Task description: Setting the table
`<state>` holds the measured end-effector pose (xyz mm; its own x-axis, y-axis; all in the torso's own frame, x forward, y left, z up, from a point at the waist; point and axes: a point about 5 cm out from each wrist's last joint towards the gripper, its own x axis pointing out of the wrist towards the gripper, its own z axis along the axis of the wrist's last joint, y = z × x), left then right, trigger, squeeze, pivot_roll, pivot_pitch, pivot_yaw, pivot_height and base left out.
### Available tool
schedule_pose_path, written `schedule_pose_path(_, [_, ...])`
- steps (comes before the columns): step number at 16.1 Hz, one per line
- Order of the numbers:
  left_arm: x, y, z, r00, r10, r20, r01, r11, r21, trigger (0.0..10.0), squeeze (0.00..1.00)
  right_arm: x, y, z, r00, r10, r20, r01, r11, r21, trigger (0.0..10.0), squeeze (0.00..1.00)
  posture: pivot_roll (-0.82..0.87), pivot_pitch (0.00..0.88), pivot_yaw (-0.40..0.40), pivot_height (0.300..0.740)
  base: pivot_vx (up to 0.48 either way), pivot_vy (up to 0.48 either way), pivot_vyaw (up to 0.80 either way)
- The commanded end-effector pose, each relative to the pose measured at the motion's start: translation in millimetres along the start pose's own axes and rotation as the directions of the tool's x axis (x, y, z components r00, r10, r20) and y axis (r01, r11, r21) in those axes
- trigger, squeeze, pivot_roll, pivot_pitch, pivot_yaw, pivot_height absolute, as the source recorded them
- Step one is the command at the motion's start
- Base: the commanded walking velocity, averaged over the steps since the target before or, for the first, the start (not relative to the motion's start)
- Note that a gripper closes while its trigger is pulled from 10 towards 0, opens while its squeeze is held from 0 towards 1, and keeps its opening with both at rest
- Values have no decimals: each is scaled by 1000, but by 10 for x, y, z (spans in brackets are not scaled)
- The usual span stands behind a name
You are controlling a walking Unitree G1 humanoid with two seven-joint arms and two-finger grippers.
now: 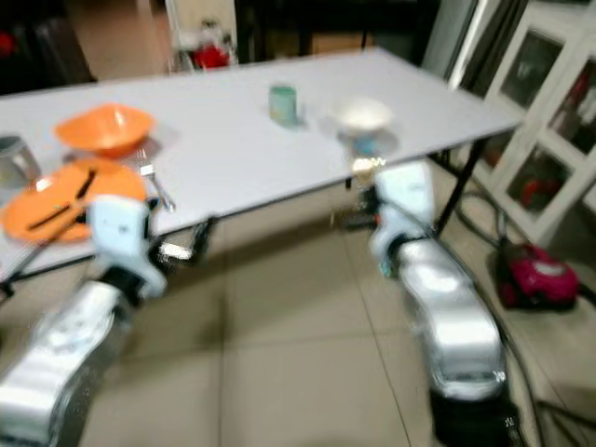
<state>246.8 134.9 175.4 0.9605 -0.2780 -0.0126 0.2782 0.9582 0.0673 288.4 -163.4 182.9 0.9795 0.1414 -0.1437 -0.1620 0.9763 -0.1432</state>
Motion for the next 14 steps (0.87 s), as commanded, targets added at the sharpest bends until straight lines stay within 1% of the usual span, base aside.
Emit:
schedule_pose_path(1, [-19, 74, 8, 1000, 27, 1, -27, 999, 17, 10000, 0, 16, 96, 39, 999, 44, 14, -44, 999, 4, 10000, 0, -104, 0, -11, 740, 292, 0, 0])
schedule_pose_path(5, [-22, 79, -2, 999, 38, 3, -38, 999, -8, 10000, 0, 12, 93, 32, 999, 46, 14, -46, 999, -3, 10000, 0, -112, 0, -15, 740, 335, 0, 0])
schedule_pose_path(9, [-33, 110, -18, 997, 75, 1, -75, 997, -23, 10000, 0, -31, 133, -28, 999, 50, 4, -50, 998, 23, 10000, 0, -110, 0, -29, 740, 368, 0, 0])
schedule_pose_path(14, [-76, 175, -56, 993, 117, -8, -117, 993, -24, 10000, 0, -41, 147, -84, 999, 54, -10, -53, 998, 41, 10000, 0, -103, 0, -33, 740, 382, 0, -719])
